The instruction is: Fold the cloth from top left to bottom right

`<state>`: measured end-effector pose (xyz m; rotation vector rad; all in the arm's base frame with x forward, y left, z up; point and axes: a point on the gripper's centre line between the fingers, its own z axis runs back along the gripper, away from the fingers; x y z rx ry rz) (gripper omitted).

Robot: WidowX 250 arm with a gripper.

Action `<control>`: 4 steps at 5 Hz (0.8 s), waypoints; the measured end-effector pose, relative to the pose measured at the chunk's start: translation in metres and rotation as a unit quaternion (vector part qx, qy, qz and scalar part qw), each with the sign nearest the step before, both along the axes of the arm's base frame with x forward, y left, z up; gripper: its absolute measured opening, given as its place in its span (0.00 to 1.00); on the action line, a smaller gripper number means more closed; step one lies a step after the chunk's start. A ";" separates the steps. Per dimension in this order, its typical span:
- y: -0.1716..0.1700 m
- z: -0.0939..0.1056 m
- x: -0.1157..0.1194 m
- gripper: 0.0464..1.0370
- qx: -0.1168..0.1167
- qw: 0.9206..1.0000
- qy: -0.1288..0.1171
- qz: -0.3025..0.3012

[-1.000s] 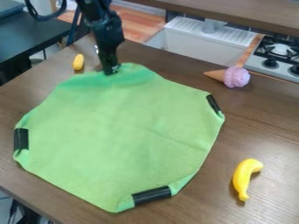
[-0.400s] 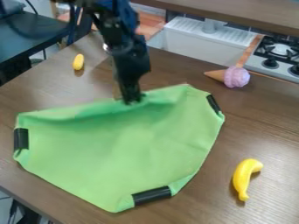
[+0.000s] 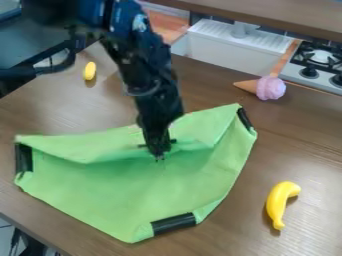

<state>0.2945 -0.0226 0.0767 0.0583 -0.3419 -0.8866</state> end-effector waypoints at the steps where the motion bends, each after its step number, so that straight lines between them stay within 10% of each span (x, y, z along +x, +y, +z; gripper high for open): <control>1: -0.021 0.003 -0.014 0.01 0.000 1.000 -0.009 0.005; 4: -0.056 -0.001 -0.031 0.03 -0.009 0.999 -0.028 0.046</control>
